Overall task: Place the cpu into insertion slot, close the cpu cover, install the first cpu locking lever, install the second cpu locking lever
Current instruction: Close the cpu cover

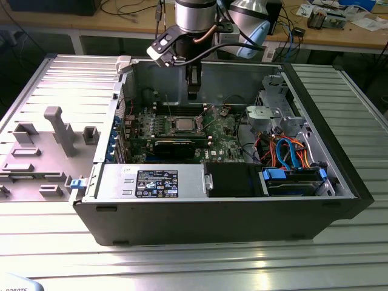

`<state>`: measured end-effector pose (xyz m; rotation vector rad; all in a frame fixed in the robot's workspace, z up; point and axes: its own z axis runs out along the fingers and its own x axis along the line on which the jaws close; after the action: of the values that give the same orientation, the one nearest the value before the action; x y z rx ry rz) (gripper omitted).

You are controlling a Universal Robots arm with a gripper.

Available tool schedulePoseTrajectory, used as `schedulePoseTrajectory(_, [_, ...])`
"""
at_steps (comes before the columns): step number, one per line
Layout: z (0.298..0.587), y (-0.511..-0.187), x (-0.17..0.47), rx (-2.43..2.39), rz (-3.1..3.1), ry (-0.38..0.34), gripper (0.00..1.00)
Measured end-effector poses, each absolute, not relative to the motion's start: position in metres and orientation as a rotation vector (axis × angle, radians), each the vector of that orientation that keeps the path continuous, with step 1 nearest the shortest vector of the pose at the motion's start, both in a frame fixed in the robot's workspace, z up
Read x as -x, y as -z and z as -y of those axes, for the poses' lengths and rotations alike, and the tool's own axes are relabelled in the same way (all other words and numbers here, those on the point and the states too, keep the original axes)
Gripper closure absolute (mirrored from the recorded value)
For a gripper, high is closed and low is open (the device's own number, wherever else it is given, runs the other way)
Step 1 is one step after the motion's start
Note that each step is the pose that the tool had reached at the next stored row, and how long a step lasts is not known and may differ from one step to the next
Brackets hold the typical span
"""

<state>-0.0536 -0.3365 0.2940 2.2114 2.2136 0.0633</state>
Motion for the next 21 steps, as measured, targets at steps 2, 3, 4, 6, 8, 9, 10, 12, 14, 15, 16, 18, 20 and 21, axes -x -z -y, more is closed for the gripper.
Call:
schedulePoseTrajectory(2, [0.3365, -0.2940, 0.0532, -2.211, -2.214, -0.063, 0.89])
schedulePoseTrajectory(3, [0.3365, -0.2940, 0.0531, -2.212, -2.214, -0.063, 0.89])
schedulePoseTrajectory(4, [0.3365, -0.2940, 0.0530, -2.212, -2.213, -0.063, 0.89])
schedulePoseTrajectory(6, [0.3365, -0.2940, 0.0525, -2.211, -2.214, -0.063, 0.89])
schedulePoseTrajectory(8, [0.3365, -0.2940, 0.0520, -2.211, -2.214, -0.063, 0.89])
schedulePoseTrajectory(9, [0.3365, -0.2940, 0.0519, -2.211, -2.214, -0.063, 0.89])
schedulePoseTrajectory(10, [0.3365, -0.2940, 0.0517, -2.211, -2.214, -0.063, 0.89])
schedulePoseTrajectory(12, [0.3365, -0.2940, 0.0513, -2.211, -2.214, -0.063, 0.89])
schedulePoseTrajectory(14, [0.3365, -0.2940, 0.0509, -2.211, -2.214, -0.063, 0.89])
schedulePoseTrajectory(15, [0.3365, -0.2940, 0.0506, -2.211, -2.214, -0.063, 0.89])
schedulePoseTrajectory(16, [0.3365, -0.2940, 0.0501, -2.211, -2.214, -0.063, 0.89])
schedulePoseTrajectory(18, [0.3365, -0.2940, 0.0491, -2.211, -2.214, -0.063, 0.89])
schedulePoseTrajectory(20, [0.3365, -0.2940, 0.0486, -2.211, -2.214, -0.063, 0.89])
schedulePoseTrajectory(21, [0.3365, -0.2940, 0.0482, -2.211, -2.214, -0.063, 0.89])
